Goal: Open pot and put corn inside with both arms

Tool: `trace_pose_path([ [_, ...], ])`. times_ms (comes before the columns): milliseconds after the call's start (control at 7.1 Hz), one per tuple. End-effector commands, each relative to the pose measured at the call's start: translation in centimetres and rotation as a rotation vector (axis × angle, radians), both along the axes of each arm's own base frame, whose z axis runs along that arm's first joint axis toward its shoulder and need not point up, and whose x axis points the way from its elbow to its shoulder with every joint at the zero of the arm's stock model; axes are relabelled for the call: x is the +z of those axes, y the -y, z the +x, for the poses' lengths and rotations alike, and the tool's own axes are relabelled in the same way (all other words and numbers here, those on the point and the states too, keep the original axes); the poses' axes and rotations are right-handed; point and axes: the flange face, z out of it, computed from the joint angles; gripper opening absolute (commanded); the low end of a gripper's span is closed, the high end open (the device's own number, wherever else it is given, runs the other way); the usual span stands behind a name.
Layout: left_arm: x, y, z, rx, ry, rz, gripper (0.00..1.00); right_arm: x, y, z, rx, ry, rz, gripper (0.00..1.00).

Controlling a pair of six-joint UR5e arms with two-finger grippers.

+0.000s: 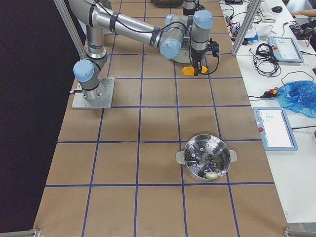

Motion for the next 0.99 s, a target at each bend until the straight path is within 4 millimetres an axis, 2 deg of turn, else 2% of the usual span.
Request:
trace_pose_path([
  [0,-0.7,-0.3,0.1,0.003,0.006,0.012,0.02,0.5,-2.3,1.5,-0.054,0.016,0.003,0.02],
  [141,-0.1,-0.1,0.1,0.002,0.003,0.002,0.01,0.8,-2.2,2.6,-0.063,0.017,-0.003,0.02],
  [282,2.4,-0.6,0.3,-0.001,-0.007,-0.032,0.01,1.6,-1.8,5.3,-0.075,0.001,-0.043,0.02],
  [423,6.5,-1.4,1.5,0.003,-0.018,-0.065,0.02,2.6,-0.8,9.4,-0.032,0.002,-0.067,0.02],
  [563,8.8,-1.5,4.7,0.039,-0.014,-0.051,0.03,2.9,0.9,13.4,-0.024,0.009,-0.079,0.02],
  [704,10.6,-0.8,9.7,0.041,-0.015,-0.059,0.03,3.2,2.4,18.0,-0.03,0.036,-0.095,0.02],
  [845,11.4,0.5,14.8,-0.001,-0.009,-0.072,0.02,1.3,3.5,24.3,0.048,0.036,-0.089,0.02],
])
